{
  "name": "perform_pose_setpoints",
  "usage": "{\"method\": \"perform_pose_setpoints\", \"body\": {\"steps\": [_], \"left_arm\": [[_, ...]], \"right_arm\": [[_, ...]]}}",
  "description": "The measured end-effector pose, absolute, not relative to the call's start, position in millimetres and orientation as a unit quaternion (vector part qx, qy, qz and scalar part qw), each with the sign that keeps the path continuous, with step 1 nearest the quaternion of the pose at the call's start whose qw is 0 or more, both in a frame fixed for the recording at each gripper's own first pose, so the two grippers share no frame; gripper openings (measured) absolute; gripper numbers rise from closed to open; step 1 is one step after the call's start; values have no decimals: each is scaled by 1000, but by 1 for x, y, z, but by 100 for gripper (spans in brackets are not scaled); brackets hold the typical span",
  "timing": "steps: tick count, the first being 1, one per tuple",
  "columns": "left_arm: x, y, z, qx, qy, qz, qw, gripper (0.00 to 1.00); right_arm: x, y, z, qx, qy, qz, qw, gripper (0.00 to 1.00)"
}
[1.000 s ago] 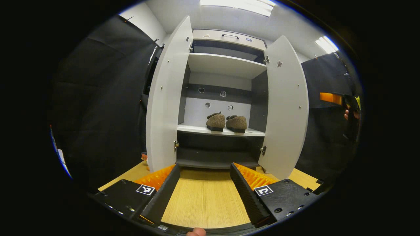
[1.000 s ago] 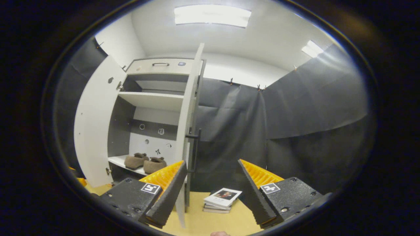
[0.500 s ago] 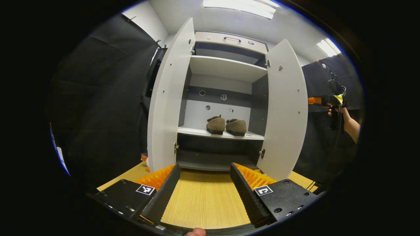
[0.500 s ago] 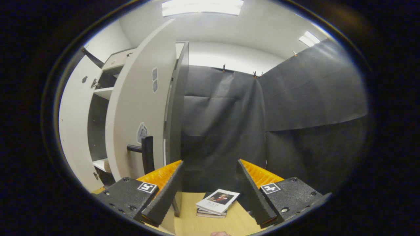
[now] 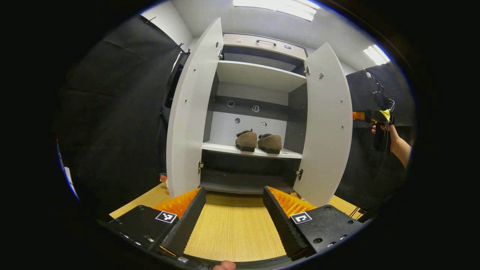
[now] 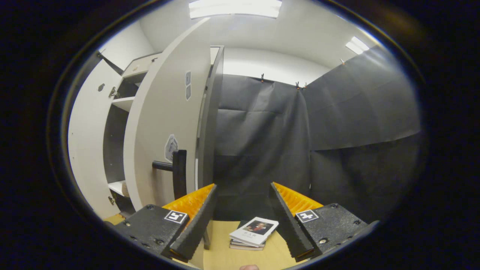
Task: Grab one shoe with the right hand and put it into the shoe cabinet, grab the other shoe with the left hand and put it into the shoe cabinet; then close the right door with the right hand and the left door with the left hand.
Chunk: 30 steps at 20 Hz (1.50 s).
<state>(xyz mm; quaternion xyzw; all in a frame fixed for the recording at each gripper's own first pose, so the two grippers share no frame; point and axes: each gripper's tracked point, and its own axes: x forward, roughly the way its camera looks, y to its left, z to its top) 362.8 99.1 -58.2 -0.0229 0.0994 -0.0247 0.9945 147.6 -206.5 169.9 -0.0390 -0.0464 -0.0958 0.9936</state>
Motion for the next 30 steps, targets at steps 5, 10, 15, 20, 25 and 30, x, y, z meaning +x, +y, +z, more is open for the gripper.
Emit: {"method": "perform_pose_setpoints", "body": {"steps": [5, 10, 15, 20, 25, 30], "left_arm": [[362, 98, -60, -22, 103, -26, 994, 94], [360, 102, -58, -16, 99, -21, 995, 94], [357, 118, -55, -7, 98, -4, 995, 94], [351, 130, -52, -3, 94, 11, 995, 94], [345, 132, -52, -8, 96, 16, 995, 94], [342, 137, -50, -10, 95, 19, 995, 94]], "right_arm": [[141, -175, 169, -45, -51, -75, 995, 90], [144, -136, 165, -47, -49, -34, 997, 90], [155, -101, 163, -37, -53, 6, 998, 88], [177, -51, 160, -38, -60, 52, 996, 90], [217, -2, 150, -11, -52, 73, 996, 92], [221, -1, 149, 21, -53, 63, 996, 92]]}}
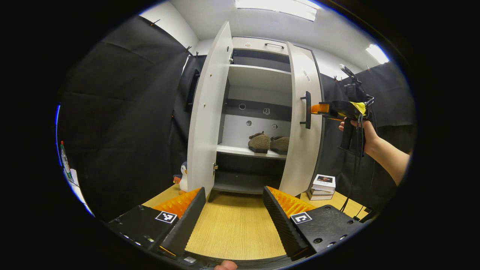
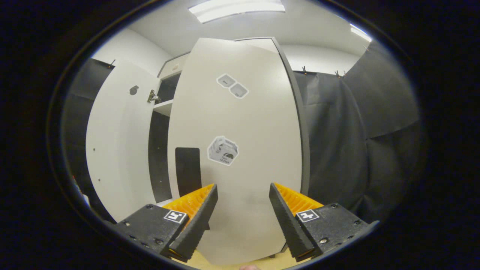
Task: Grab one shoe with the right hand and put it into the shoe cabinet, grab the other shoe with the left hand and put it into the shoe cabinet; then close the right door with the right hand and the left door with the left hand.
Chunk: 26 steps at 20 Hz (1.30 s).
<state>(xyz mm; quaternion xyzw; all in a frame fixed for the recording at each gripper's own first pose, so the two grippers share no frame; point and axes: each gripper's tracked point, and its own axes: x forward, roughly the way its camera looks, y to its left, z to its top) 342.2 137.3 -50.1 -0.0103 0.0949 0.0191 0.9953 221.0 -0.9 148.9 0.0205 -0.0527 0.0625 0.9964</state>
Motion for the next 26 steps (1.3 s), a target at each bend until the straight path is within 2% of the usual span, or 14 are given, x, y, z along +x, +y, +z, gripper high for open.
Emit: {"method": "perform_pose_setpoints", "body": {"steps": [3, 4, 9, 16, 17, 24, 26], "left_arm": [[343, 138, -47, -10, 94, 16, 995, 94], [344, 138, -46, -10, 94, 15, 995, 94], [348, 126, -32, -29, 102, -6, 994, 94], [358, 110, -21, -33, 96, -29, 994, 94], [358, 107, -21, -35, 97, -31, 994, 94], [361, 96, -33, -36, 106, -39, 993, 94], [360, 104, -24, -51, 90, -25, 994, 94]], "right_arm": [[202, -12, 152, 27, -61, 48, 997, 95], [192, -14, 152, 23, -65, 43, 997, 93], [126, -25, 131, -37, -80, 15, 996, 95], [49, -13, 45, -54, -70, -16, 996, 93], [42, -9, 34, -54, -63, -19, 996, 95], [13, -4, -61, -9, 24, -26, 999, 95], [7, -10, -84, 4, 48, -33, 998, 94]]}}
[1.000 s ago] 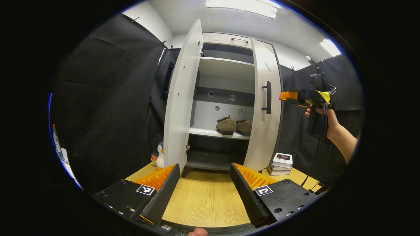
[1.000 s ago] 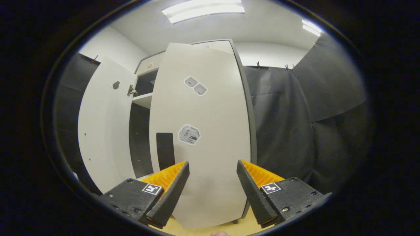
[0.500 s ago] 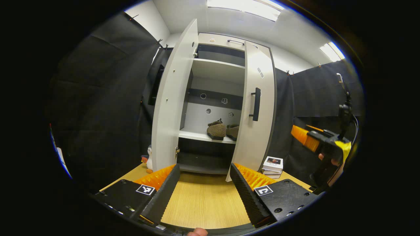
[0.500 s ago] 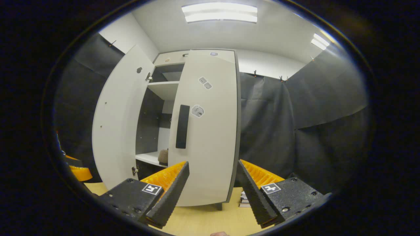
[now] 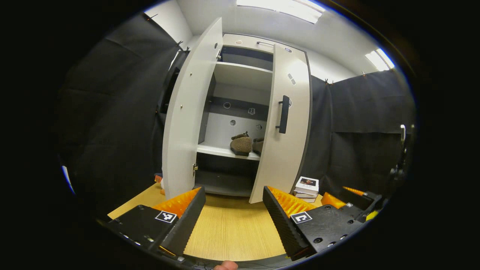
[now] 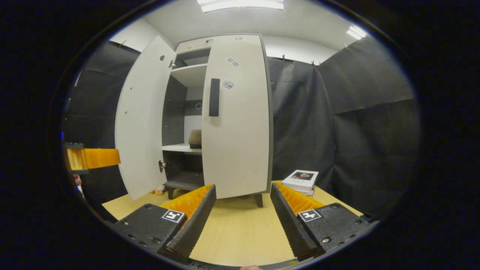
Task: Grab one shoe with the right hand and put it into the shoe cabinet, grab the other shoe with the left hand and put it into the shoe cabinet; then close the right door with the right hand and the left door with the left hand.
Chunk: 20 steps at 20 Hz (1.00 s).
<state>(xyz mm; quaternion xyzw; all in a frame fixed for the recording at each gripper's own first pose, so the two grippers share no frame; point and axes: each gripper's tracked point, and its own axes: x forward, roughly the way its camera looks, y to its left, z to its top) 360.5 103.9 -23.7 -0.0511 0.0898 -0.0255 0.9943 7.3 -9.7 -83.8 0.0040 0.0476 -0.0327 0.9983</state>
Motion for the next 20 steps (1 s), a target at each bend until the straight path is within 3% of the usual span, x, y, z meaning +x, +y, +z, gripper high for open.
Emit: {"method": "perform_pose_setpoints", "body": {"steps": [4, 12, 20], "left_arm": [[375, 141, 27, -60, 29, -2, 998, 94], [429, 287, 108, -17, -41, 142, 989, 94], [494, 358, 105, -45, -16, 143, 989, 94]], "right_arm": [[3, -24, -84, -7, 50, -48, 998, 94], [1, -13, -83, -9, 49, -38, 998, 95], [5, -1, -79, -18, 45, -23, 999, 95]]}}
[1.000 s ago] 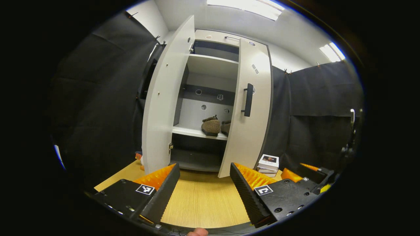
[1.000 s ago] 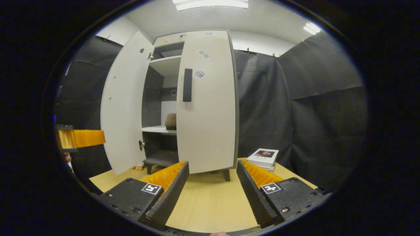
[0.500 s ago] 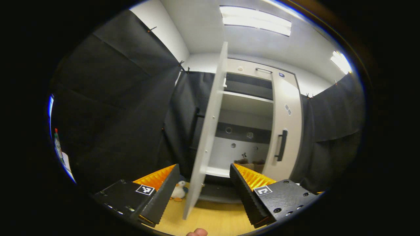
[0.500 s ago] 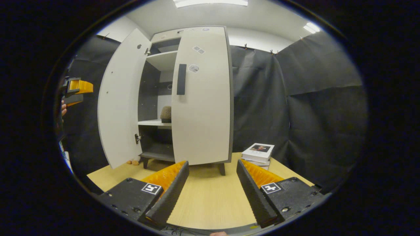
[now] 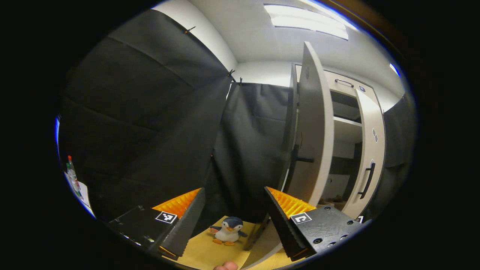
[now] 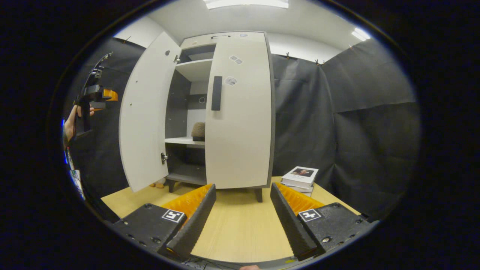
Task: Grab one shoe with the right hand and put it into the shoe cabinet, grab the other shoe with the left hand and put it into the shoe cabinet; then close the right door with the right hand and the left door with the left hand.
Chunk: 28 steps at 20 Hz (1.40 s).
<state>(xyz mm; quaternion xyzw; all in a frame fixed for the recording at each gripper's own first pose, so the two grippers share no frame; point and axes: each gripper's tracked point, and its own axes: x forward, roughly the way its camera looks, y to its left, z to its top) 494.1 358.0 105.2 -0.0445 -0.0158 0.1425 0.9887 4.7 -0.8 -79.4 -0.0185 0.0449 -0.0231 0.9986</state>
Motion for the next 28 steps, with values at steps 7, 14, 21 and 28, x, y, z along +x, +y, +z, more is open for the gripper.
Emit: {"method": "perform_pose_setpoints", "body": {"steps": [7, 14, 21, 28], "left_arm": [[516, 360, 89, -53, 3, 119, 991, 94], [513, 334, 86, -26, 11, 110, 993, 93], [521, 251, 81, -14, 19, 38, 999, 93], [553, 187, 65, -34, 26, -12, 999, 95]], "right_arm": [[14, 3, -79, -23, 45, -19, 999, 95], [25, 12, -77, -16, 45, -2, 999, 95], [24, 3, -76, -12, 46, -8, 999, 95], [18, -21, -71, -18, 43, -34, 998, 95]]}}
